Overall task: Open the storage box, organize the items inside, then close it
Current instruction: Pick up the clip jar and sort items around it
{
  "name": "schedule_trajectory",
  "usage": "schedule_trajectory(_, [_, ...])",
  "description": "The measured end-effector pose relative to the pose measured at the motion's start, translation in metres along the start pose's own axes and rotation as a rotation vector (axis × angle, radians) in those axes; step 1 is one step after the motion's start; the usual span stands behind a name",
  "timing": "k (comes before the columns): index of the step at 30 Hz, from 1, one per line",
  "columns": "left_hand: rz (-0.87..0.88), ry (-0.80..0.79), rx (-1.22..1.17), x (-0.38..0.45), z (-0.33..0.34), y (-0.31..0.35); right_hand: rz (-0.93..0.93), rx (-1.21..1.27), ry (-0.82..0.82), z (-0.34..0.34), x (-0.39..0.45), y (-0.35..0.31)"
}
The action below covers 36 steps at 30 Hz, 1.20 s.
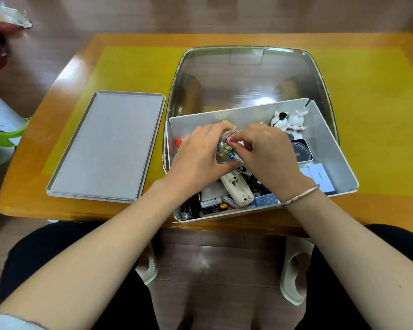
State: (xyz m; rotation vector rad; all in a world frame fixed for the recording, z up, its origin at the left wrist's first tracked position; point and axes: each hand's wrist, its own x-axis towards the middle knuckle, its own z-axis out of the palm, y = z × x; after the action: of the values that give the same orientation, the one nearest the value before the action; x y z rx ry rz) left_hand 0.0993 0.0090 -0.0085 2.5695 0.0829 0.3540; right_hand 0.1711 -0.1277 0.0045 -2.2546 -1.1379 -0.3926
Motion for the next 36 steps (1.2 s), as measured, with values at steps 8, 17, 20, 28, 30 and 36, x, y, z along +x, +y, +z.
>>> schedule_trajectory(8, [-0.055,-0.037,-0.036,-0.002,0.001,-0.002,0.028,0.214,-0.216,-0.007,0.006,0.013])
schedule_trajectory(17, [-0.145,-0.068,-0.102,0.000,0.004,-0.007,0.382,0.604,0.066,-0.026,0.009,0.025])
schedule_trajectory(20, [-0.147,-0.039,-0.134,0.001,0.003,-0.006,0.341,0.619,0.020,-0.023,0.007,0.019])
schedule_trajectory(28, [-0.103,-0.038,-0.137,0.000,0.002,-0.002,-0.088,0.220,-0.079,-0.016,0.004,0.014])
schedule_trajectory(30, [-0.082,-0.042,-0.139,0.000,0.000,-0.001,-0.131,0.135,-0.100,-0.014,0.004,0.016])
schedule_trajectory(36, [-0.029,-0.032,-0.177,0.000,-0.002,0.003,-0.156,0.013,-0.089,-0.007,0.002,0.005])
